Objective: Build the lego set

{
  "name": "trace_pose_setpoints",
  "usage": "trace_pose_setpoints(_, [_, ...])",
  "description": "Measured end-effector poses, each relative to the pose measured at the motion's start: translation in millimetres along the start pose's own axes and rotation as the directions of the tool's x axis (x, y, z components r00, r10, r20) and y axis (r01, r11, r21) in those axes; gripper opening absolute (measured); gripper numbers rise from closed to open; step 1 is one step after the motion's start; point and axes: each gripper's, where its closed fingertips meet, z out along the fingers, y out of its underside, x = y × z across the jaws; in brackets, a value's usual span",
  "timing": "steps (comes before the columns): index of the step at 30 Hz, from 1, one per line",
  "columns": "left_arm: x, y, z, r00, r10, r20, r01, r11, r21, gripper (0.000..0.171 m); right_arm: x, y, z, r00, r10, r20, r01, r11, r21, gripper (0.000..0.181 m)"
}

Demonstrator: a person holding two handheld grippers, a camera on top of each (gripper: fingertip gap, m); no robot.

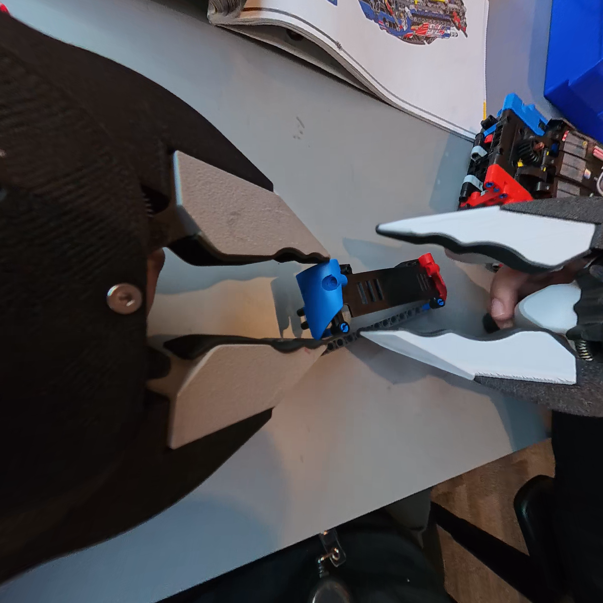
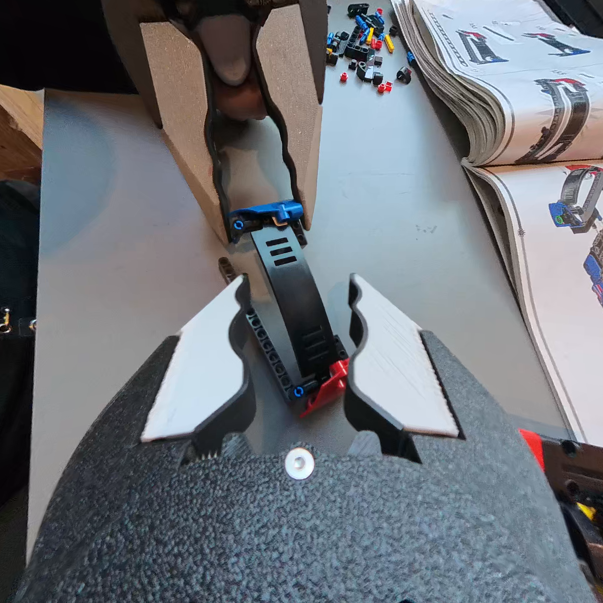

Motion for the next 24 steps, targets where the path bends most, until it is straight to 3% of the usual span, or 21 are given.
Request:
trace_pose_setpoints(2, [-1,-5,-2,1.0,-0.019,-0.006,0.019,0.999,0.036,0.043,-6,-1,3,0.999,0.027,0.039,-0.028,1.0,0.009,0.053])
trace_pose_setpoints(8, [0,-5,-3,0.997,-0.081,-0.004,0.081,0.996,0.047,0.044,3,-5,7,0.995,0.07,-0.064,-0.067,0.997,0.048,0.048])
trace_pose_setpoints(9, [-1,-4,-2,0.995,-0.096,0.02,0.096,0.995,0.042,0.044,5,-4,6,0.994,0.078,-0.08,-0.074,0.996,0.049,0.05])
trace_pose_setpoints(12, [3,-9,-7,0.994,-0.095,0.048,0.091,0.992,0.083,0.043,5,-2,-3,0.991,-0.022,-0.135,0.024,1.0,0.018,0.086])
trace_pose_setpoints(13, [5,-10,-9,0.995,-0.096,0.04,0.092,0.991,0.093,0.044,4,-4,-9,0.987,-0.064,-0.147,0.068,0.997,0.027,0.086])
trace_pose_setpoints(15, [6,-8,-12,0.994,-0.106,0.017,0.104,0.99,0.095,0.044,-9,-7,-19,0.988,-0.124,-0.091,0.128,0.991,0.048,0.081])
trace_pose_setpoints(18, [11,-4,-10,0.999,-0.033,0.014,0.032,0.998,0.063,0.043,-12,3,-16,0.981,-0.191,-0.046,0.19,0.981,-0.03,0.085])
trace_pose_setpoints(21, [16,2,-2,1.0,0.017,0.017,-0.017,1.0,-0.002,0.043,-18,10,-1,0.986,-0.161,0.054,0.165,0.983,-0.084,0.08])
trace_pose_setpoints(23, [19,3,1,0.999,0.042,0.031,-0.041,0.999,-0.024,0.044,-16,17,8,0.986,-0.156,0.053,0.162,0.979,-0.127,0.075])
trace_pose_setpoints(24, [19,3,2,0.998,0.047,0.042,-0.046,0.999,-0.03,0.044,-19,13,9,0.988,-0.136,0.068,0.143,0.984,-0.104,0.064])
